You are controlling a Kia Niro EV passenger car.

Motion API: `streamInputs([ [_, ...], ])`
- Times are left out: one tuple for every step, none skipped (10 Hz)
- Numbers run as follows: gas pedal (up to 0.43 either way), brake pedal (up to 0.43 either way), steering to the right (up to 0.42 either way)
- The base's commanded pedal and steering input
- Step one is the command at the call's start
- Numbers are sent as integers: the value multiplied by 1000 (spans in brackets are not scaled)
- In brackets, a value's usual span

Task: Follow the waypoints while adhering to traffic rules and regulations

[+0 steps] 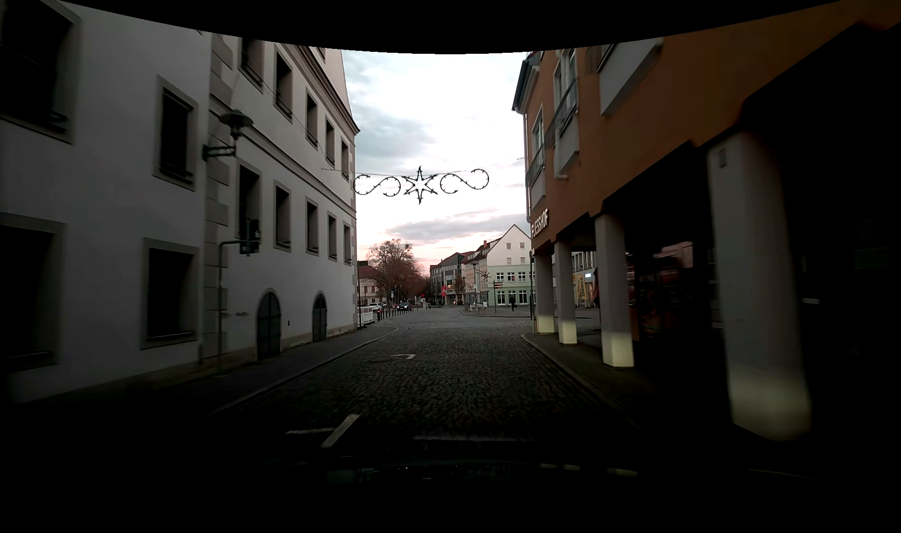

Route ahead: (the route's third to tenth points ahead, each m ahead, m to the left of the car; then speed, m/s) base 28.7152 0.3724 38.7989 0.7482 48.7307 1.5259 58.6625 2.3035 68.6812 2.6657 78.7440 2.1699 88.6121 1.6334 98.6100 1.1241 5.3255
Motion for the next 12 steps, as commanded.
streamInputs([
  [28, 0, -23],
  [28, 0, -24],
  [20, 0, -26],
  [20, 0, -28],
  [20, 0, -29],
  [20, 0, -30],
  [20, 0, -29],
  [0, 0, -28],
  [0, 0, -27],
  [0, 0, -25],
  [0, 0, -22],
  [0, 0, -17],
])
